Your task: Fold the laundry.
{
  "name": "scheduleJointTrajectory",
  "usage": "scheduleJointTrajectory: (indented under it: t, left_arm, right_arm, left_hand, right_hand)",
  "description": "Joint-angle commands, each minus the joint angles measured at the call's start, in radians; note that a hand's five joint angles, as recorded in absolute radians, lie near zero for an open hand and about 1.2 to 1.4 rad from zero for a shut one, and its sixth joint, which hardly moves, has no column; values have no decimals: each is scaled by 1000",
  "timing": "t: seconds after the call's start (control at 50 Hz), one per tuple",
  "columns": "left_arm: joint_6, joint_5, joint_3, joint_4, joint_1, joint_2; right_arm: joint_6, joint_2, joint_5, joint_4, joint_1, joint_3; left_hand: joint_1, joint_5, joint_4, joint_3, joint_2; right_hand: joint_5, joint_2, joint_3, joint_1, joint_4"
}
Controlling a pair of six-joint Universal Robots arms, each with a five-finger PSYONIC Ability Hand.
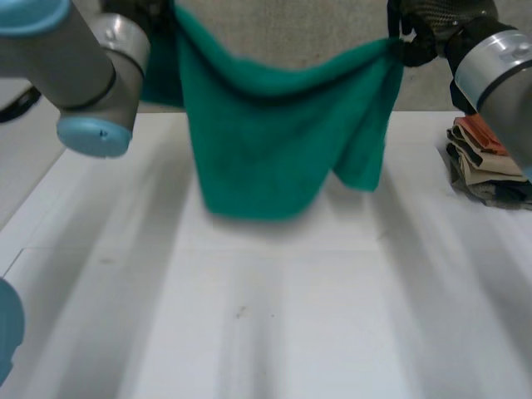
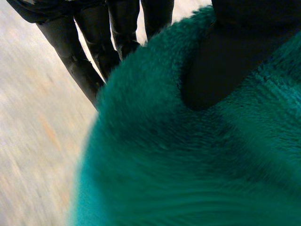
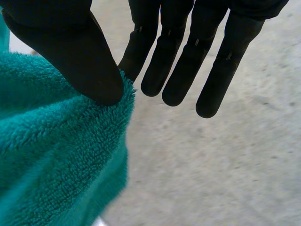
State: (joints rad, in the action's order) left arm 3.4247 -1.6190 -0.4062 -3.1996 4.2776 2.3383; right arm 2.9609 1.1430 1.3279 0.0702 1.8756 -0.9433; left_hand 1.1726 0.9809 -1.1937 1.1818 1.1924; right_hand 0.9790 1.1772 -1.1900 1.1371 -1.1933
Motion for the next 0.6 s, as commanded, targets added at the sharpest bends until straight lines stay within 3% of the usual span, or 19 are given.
scheduleJointTrajectory:
  t: [0.02, 0.14, 0.24, 0.34, 0.42, 0.46, 0.48, 0.54, 0.6]
  left_arm:
    - [-35, -19, -64, -39, -21, -71]
    - [-47, -48, -409, -16, -16, -183]
    - [-12, 2, -679, -22, -15, -223]
    - [56, 68, -883, -19, -13, -195]
    - [90, 77, -937, -11, -16, -180]
    - [96, 80, -944, -2, -15, -188]
    - [100, 82, -947, 6, -13, -203]
    - [107, 87, -945, 14, -13, -243]
    - [108, 96, -948, 21, -16, -278]
  right_arm:
    - [4, -46, 17, 187, -12, -12]
    - [73, 27, -35, 281, -41, -239]
    - [49, 75, -139, 238, -95, -486]
    - [-70, 38, -272, 183, -162, -734]
    - [-240, -21, -291, 116, -185, -801]
    - [-307, -29, -276, 68, -193, -792]
    - [-359, -26, -253, 13, -194, -769]
    - [-384, -16, -185, -93, -175, -674]
    - [-361, -6, -141, -156, -121, -585]
  left_hand:
    - [224, 241, -203, 214, 204]
    - [224, 241, -203, 214, 204]
    - [224, 241, -203, 214, 204]
    - [224, 241, -203, 214, 204]
    - [224, 241, -203, 214, 204]
    - [224, 241, -203, 214, 204]
    - [224, 241, -203, 214, 204]
    - [224, 241, -203, 214, 204]
    - [224, 241, -203, 214, 204]
  right_hand:
    - [243, 219, -206, 259, -203]
    - [243, 219, -206, 259, -203]
    - [243, 219, -206, 259, -203]
    - [243, 219, -206, 259, -203]
    - [243, 219, -206, 259, -203]
    - [41, 17, -4, 57, -1]
    - [-204, -228, 241, -188, 244]
    - [-596, -620, 633, -580, 636]
    - [-726, -750, 763, -710, 766]
